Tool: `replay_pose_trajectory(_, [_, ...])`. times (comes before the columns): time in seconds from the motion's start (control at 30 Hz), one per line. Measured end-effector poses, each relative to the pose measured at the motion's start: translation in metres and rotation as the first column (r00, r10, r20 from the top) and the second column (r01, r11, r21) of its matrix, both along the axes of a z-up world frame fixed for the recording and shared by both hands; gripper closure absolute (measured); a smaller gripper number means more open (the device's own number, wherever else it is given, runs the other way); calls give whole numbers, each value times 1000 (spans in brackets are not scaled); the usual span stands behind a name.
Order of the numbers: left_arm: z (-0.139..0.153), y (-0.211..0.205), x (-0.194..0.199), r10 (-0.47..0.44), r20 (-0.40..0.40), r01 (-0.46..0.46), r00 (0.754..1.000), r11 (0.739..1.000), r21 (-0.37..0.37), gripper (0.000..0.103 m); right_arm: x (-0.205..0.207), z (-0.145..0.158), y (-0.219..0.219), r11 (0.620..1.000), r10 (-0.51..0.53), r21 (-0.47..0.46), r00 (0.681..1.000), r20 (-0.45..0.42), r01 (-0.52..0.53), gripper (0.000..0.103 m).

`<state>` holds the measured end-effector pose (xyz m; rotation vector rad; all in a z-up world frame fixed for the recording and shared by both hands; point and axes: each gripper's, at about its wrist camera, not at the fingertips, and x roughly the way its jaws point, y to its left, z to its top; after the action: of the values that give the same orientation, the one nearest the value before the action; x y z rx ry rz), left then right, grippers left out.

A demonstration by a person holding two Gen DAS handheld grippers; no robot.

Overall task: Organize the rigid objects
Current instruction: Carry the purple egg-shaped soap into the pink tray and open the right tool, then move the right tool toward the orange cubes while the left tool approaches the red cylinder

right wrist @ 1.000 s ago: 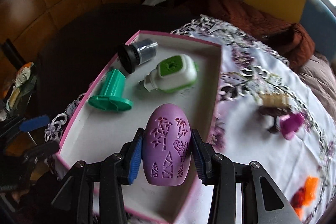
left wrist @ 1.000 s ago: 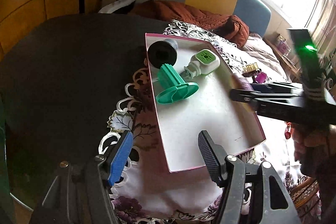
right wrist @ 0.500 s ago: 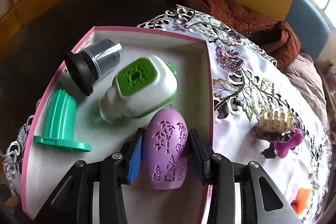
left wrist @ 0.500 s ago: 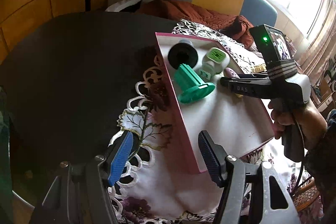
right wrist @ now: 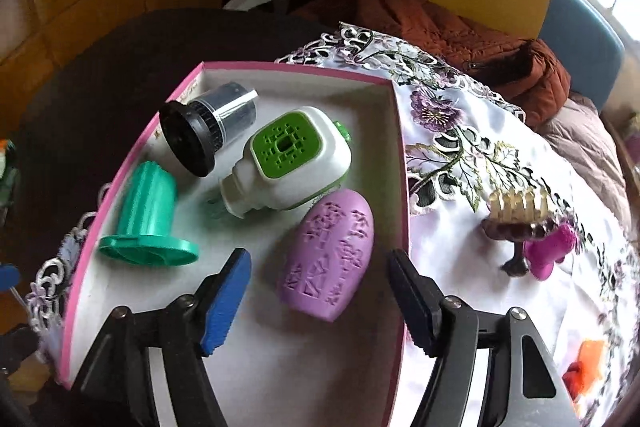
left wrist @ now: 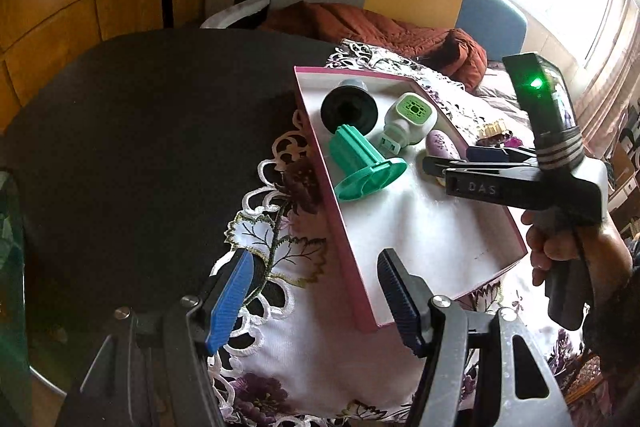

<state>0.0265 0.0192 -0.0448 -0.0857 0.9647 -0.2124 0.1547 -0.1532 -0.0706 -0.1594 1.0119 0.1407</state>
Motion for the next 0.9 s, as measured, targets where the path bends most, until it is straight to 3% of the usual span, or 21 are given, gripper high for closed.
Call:
replay_pose_trajectory(0.33, [0, -3, -2, 1, -5, -1, 1000, 1000, -4, 37, -21, 19, -18, 998, -53, 42, 997, 51, 51, 29])
replay_pose_trajectory(0.63, [3, -6, -3, -8, -17, 7, 1000, 998, -61, 37, -47, 32, -79, 980, -191, 63, 978, 78, 186, 25])
replay_pose_trajectory(0.8, [13, -17, 0, -57, 0, 57, 998, 997, -61, 37, -66, 40, -138, 954, -299, 61, 950, 87, 295, 25])
replay_pose_trajectory(0.9, [18, -37, 0, -130, 8, 130, 992, 991, -41, 37, -80, 48, -190, 912, -410, 63, 906, 105, 406, 25])
